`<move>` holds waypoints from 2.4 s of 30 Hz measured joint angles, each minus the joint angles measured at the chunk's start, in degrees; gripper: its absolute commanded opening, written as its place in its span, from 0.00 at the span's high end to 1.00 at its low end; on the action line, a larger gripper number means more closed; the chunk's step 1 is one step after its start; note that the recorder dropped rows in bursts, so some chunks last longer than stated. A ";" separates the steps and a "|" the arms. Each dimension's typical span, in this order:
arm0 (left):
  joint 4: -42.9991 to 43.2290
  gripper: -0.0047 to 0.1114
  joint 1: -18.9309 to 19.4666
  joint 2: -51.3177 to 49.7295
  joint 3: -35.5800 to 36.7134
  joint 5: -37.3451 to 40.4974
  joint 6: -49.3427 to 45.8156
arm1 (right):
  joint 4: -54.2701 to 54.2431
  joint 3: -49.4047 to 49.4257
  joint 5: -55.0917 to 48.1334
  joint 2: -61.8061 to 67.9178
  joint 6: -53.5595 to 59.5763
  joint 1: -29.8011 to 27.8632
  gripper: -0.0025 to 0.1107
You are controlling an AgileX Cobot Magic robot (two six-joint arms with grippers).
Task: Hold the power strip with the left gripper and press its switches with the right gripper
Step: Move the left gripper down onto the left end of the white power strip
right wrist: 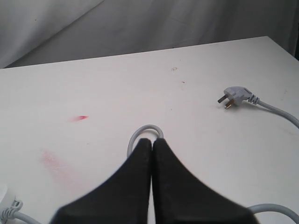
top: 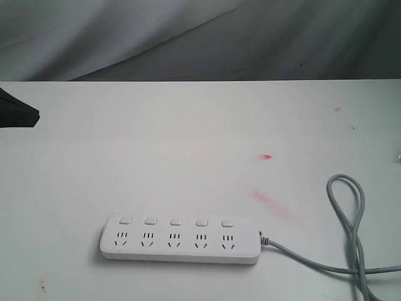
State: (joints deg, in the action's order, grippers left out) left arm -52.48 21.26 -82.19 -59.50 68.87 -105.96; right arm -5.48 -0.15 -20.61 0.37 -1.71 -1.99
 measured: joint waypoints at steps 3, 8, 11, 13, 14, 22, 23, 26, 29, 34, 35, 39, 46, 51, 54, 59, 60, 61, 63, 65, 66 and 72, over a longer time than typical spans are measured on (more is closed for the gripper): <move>0.00 0.95 0.00 -0.11 0.00 0.42 -0.10 | 0.00 0.00 0.00 0.00 0.00 0.00 0.98; 0.00 0.95 0.00 -0.11 0.00 0.68 -0.13 | 0.00 0.00 0.00 0.00 0.00 0.00 0.98; 0.00 0.95 0.00 -0.11 0.00 0.68 -0.24 | 0.00 0.00 0.00 0.00 0.00 0.00 0.98; -0.49 0.95 0.00 -0.11 0.00 0.68 -0.36 | 0.00 0.00 0.00 0.00 0.00 0.00 0.98; -1.34 0.95 0.00 -0.11 0.00 0.68 -0.59 | 0.00 0.00 0.00 0.00 0.00 0.00 0.98; -3.89 0.92 0.00 -3.75 0.00 1.03 -12.13 | 0.00 0.00 0.00 0.00 0.00 0.00 0.98; -3.56 0.89 0.00 -5.06 0.00 1.03 -12.71 | 0.00 0.00 0.00 0.00 0.00 0.00 0.98; 0.01 0.71 -1.39 -9.57 0.00 1.03 -13.38 | 0.00 0.00 0.00 0.00 0.00 0.00 0.98; 5.56 0.37 -3.91 -13.99 0.00 0.93 -13.52 | 0.00 0.00 0.00 0.00 0.00 0.00 0.98; 10.48 0.06 -8.03 -19.35 0.00 0.93 -13.52 | 0.00 0.00 0.00 0.00 0.00 0.00 0.98; 10.49 0.06 -8.71 -19.95 0.00 0.82 -13.52 | 0.00 0.00 0.00 0.00 0.00 0.00 0.98; 9.68 0.06 -10.63 -21.12 0.00 0.82 -13.52 | 0.00 0.00 0.00 0.00 0.00 0.00 0.98; 7.15 0.06 -13.36 -25.36 0.00 0.82 -13.52 | 0.00 0.00 0.00 0.00 0.00 0.00 0.98; 5.04 0.06 -17.49 -30.65 0.00 -3.45 -13.64 | 0.00 0.00 0.00 0.00 0.00 0.00 0.98; 3.72 0.06 -18.25 -31.89 0.27 -4.41 -13.64 | 0.00 0.00 0.00 0.00 0.00 0.00 0.98; 2.94 0.06 -18.25 -34.76 1.19 -7.56 -13.64 | 0.00 0.00 0.00 0.00 0.00 0.00 0.98; 2.94 0.06 -18.25 -35.02 1.19 -8.20 -13.64 | 0.00 0.00 0.00 0.00 0.00 0.00 0.98; 2.94 0.06 -18.25 -35.28 1.19 -8.45 -13.64 | 0.00 0.00 0.00 0.00 0.00 0.00 0.98; 2.94 0.07 -18.25 -35.31 1.19 -8.63 -13.64 | 0.00 0.00 0.00 0.00 0.00 0.00 0.98; 2.94 0.13 -18.25 -35.31 1.19 -8.72 -13.64 | 0.00 0.00 0.00 0.00 0.00 0.00 0.98; 2.94 0.17 -18.25 -35.31 1.19 -8.72 -13.64 | 0.00 0.00 0.00 0.00 0.00 0.00 0.98; 2.94 0.64 -18.25 -35.31 1.19 -8.61 -13.64 | 0.00 0.00 0.00 0.00 0.00 0.00 0.98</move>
State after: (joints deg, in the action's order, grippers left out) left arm -49.54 3.01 -117.50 -58.30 60.26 -119.60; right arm -5.48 -0.15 -20.61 0.37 -1.71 -1.99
